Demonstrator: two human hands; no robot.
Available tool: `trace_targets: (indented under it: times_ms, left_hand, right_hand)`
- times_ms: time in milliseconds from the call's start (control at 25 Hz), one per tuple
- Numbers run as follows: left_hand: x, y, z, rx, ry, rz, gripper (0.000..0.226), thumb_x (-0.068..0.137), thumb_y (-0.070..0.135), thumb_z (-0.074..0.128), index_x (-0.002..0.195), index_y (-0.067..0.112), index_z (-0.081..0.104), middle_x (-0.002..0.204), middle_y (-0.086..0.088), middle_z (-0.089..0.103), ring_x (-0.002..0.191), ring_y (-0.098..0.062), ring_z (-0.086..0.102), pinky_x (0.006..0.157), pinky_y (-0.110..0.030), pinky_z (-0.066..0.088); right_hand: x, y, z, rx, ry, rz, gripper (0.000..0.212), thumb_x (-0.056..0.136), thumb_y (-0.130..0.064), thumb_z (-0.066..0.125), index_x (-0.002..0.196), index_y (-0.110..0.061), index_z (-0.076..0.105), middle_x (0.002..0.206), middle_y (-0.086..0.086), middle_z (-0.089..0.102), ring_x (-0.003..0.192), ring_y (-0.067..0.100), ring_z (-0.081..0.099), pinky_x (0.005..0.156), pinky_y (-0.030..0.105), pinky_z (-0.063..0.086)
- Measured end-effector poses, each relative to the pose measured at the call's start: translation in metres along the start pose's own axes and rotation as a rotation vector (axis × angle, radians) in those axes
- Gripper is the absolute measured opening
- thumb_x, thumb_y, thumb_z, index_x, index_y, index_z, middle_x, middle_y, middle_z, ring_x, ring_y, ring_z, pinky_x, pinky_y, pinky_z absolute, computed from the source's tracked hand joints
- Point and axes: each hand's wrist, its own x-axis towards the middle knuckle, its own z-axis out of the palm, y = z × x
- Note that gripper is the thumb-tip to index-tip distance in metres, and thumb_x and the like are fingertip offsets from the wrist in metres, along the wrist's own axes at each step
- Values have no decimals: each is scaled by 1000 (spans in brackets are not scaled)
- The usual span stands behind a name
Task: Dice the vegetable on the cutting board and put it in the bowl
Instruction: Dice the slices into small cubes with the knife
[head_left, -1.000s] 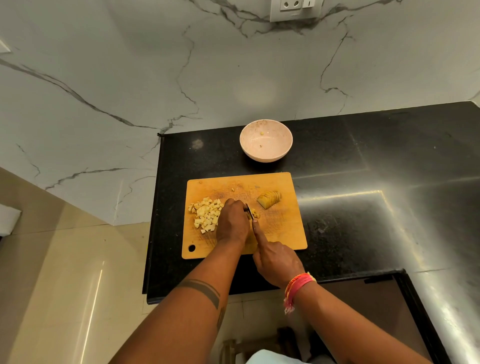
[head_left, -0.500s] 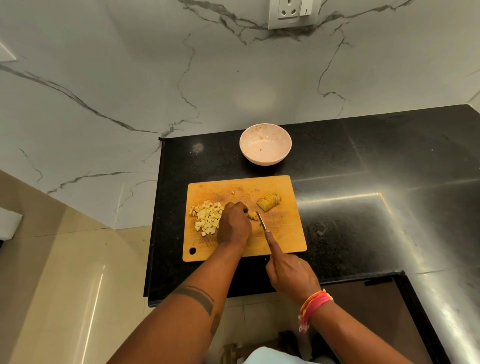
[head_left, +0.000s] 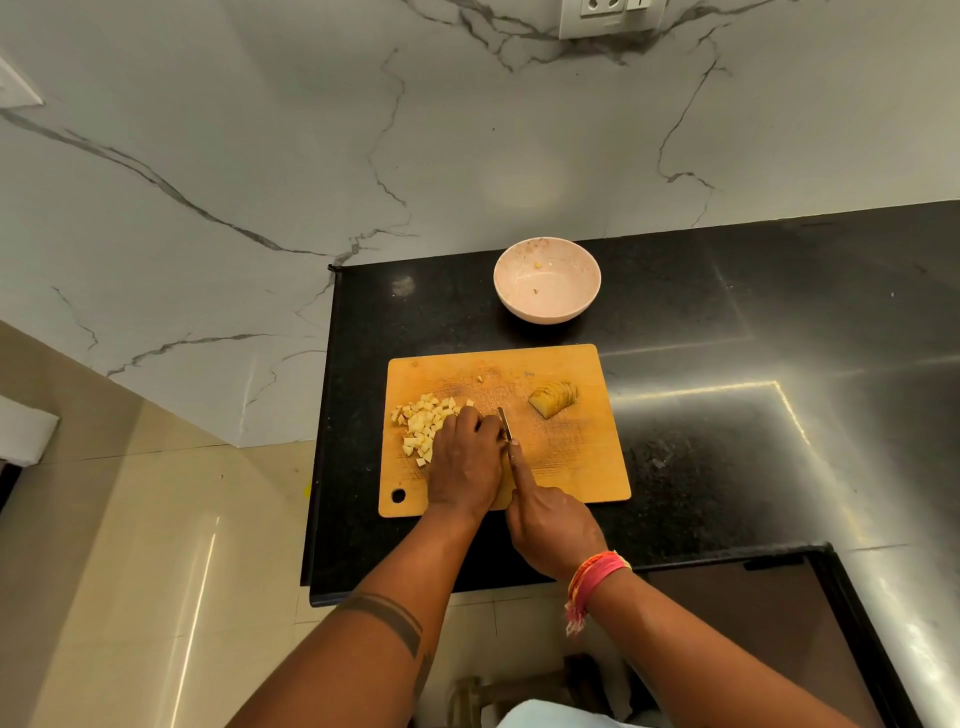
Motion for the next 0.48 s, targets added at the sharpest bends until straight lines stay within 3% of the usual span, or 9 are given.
trace_targets:
  times_ms: [160, 480]
  left_hand:
    - [10, -2, -4, 28, -28, 8, 25, 99, 33, 56, 119, 20, 62, 116, -4, 55, 101, -23, 49, 81, -34, 43]
    - [22, 3, -8, 28, -60, -46, 25, 101, 36, 51, 121, 22, 59, 122, -2, 56, 108, -21, 49, 89, -35, 43]
  right_hand:
    - [-1, 0, -5, -26, -33, -24, 73, 104, -29, 33, 161, -23, -13, 80, 11, 66, 57, 25, 51, 51, 36, 36]
    - [-28, 21, -7, -52, -101, -49, 78, 102, -32, 34, 157, -31, -22, 72, 3, 61, 55, 23, 56, 55, 44, 52]
